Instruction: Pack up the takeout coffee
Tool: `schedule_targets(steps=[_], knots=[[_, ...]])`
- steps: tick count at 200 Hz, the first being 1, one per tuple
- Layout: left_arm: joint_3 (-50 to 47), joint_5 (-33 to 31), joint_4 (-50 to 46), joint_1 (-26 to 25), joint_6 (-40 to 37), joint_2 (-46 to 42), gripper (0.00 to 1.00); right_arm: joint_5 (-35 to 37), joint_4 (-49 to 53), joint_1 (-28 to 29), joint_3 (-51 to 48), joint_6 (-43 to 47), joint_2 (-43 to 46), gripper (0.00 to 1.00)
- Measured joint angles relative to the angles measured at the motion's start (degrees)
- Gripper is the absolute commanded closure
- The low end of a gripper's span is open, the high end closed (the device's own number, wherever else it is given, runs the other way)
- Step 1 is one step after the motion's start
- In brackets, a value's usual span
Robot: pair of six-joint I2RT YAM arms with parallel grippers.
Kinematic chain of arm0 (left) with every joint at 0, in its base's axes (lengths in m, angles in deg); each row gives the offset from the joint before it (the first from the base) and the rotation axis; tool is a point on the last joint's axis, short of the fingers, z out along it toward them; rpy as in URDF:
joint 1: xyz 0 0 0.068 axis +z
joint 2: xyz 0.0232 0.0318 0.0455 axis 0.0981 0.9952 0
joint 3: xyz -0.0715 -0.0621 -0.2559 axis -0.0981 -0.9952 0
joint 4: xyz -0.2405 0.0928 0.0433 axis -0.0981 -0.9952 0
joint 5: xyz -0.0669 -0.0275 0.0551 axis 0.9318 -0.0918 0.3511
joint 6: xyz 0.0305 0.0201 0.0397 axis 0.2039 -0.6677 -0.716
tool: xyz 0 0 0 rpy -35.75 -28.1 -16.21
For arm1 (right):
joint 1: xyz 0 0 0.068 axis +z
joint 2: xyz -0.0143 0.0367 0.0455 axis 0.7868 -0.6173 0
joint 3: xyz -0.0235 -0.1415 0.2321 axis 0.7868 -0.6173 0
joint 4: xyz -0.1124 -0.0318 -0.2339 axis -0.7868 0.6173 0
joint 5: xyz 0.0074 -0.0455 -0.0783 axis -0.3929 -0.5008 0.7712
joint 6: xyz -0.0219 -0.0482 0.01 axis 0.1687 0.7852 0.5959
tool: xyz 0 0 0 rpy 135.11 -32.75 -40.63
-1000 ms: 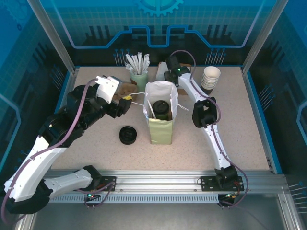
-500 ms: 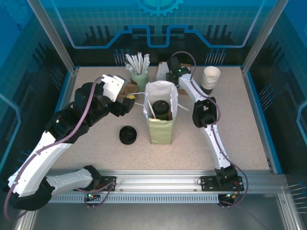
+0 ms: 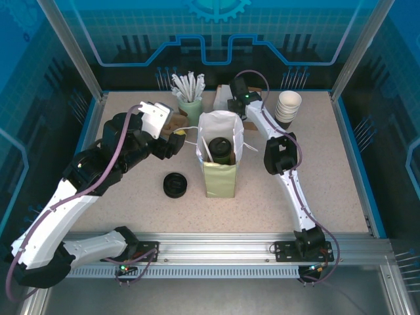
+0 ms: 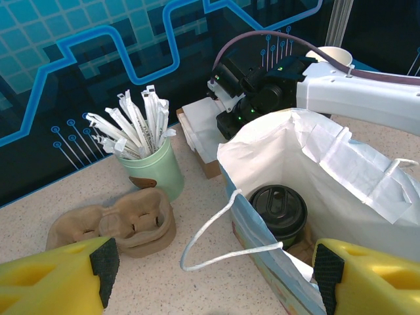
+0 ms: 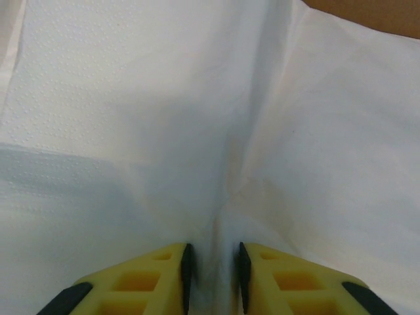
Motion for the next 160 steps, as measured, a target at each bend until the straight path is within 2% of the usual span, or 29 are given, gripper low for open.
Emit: schedule_targets(steps=[66,104,160], knots=[[-0.1,0.0,0.0,0.0,0.0,0.0,0.20,-0.5,0.1,0.0,0.0,0.8,2.0,0.82],[-0.3,0.0,0.0,0.0,0.0,0.0,0.20,-0.4,0.0,0.0,0.1,2.0,6.4,0.90],[-0.4,0.0,0.0,0.0,0.0,-0.4,0.20,-0.4,0.9,0.2,0.7,2.8,12.9,0.93]])
